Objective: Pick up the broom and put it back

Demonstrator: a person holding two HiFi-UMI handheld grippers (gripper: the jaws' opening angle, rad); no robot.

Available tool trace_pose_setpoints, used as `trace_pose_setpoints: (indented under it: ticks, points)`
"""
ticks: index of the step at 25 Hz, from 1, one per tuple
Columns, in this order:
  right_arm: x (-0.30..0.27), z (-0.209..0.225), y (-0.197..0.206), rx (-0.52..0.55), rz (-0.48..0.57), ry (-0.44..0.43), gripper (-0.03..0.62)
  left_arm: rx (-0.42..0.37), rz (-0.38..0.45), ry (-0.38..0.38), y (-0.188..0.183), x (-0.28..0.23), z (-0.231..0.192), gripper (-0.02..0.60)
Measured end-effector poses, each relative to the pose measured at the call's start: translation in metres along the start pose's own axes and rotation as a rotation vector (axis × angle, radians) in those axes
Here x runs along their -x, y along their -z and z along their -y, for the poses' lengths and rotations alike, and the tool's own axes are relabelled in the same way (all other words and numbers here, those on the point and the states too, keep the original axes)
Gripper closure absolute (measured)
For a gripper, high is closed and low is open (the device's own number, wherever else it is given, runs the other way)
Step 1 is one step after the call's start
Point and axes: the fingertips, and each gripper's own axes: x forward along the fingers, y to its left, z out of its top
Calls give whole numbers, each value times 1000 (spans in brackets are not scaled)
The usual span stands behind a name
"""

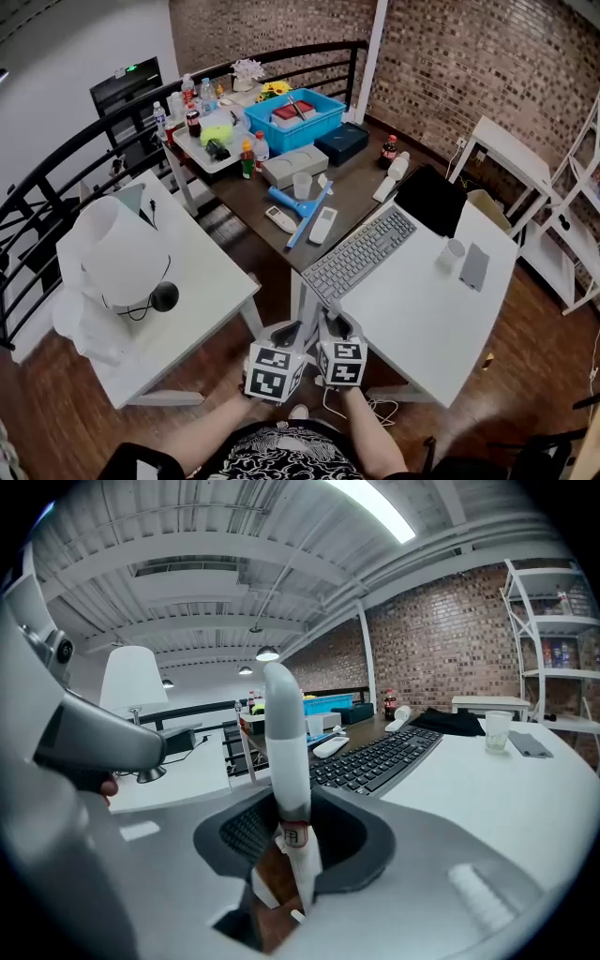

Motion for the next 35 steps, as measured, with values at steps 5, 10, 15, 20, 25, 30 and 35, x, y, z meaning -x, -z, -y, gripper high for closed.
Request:
trace_pose_setpoints:
  ticks: [5, 10, 15, 20, 25, 30, 35]
  points:
    - [-8, 8, -4, 1, 10, 0, 494, 13, -8, -14, -1, -9, -4, 575]
    - [-15, 21, -10, -7, 23, 18, 494, 14, -8, -20, -4, -17, -5, 575]
    - [-22, 31, -12, -5, 12, 31, 494, 12, -6, -15, -10, -24, -3, 575]
    - [-27, 39, -12, 8, -1, 42, 493, 11, -4, -10, -13, -29, -2, 575]
    - [-31, 42, -7, -3, -24, 41, 480, 7, -2, -8, -16, -32, -2, 575]
    - [-31, 43, -6, -1, -32, 39, 464, 7, 0, -5, -16, -30, -2, 575]
    - [-31, 45, -3, -2, -35, 41, 444, 5, 2, -5, -15, -29, -1, 575]
